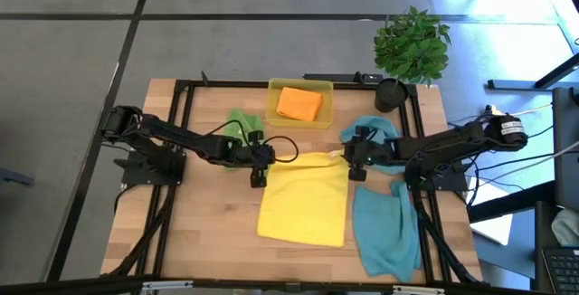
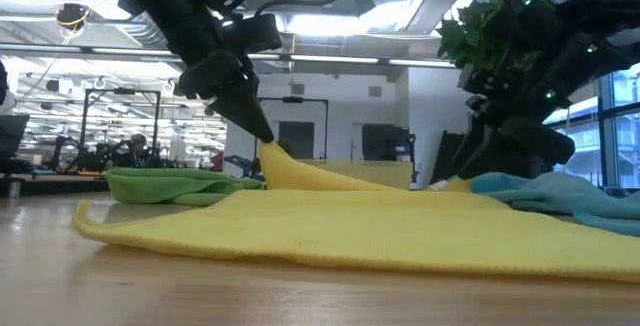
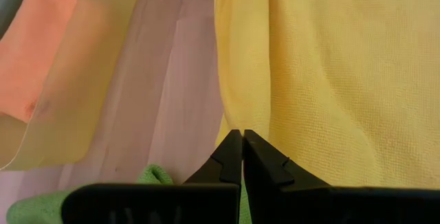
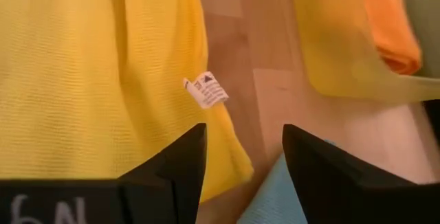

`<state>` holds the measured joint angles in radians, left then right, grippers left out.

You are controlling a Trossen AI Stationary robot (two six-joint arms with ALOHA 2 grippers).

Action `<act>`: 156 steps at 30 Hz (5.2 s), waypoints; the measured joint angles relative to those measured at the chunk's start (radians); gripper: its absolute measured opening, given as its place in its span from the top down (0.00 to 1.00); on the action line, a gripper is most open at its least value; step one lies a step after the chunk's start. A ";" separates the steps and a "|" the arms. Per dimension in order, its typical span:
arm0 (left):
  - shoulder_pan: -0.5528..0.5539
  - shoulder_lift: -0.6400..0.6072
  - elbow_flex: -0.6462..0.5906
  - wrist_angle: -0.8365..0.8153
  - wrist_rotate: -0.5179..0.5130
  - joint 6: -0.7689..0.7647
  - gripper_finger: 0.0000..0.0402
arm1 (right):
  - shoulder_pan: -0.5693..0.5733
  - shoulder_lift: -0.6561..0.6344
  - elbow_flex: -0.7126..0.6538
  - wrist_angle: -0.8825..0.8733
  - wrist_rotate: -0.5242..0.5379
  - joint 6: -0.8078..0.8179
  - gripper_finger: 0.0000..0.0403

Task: Fold microfiber towels
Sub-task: Fold the yellow microfiber cloth

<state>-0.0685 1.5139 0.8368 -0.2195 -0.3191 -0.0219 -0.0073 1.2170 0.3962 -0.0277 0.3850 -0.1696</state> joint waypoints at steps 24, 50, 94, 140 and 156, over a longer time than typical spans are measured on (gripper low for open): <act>0.000 0.000 0.000 0.006 0.002 0.010 1.00 | -0.079 0.087 -0.001 0.074 -0.104 -0.037 0.98; 0.035 -0.143 0.000 0.051 -0.270 0.191 1.00 | -0.001 -0.118 0.244 -0.267 0.191 0.157 1.00; -0.225 -0.226 0.001 0.018 -0.327 0.363 1.00 | 0.327 -0.157 0.325 -0.304 0.314 0.274 1.00; -0.470 0.130 0.000 0.164 0.034 0.042 1.00 | 0.700 0.280 0.250 -0.200 -0.047 0.712 0.99; -0.471 0.118 0.000 0.190 0.040 0.000 0.74 | 0.700 0.269 0.250 -0.193 -0.061 0.746 0.58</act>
<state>-0.5392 1.6316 0.8368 -0.0293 -0.2789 -0.0220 0.6926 1.4856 0.6465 -0.2209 0.3243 0.5764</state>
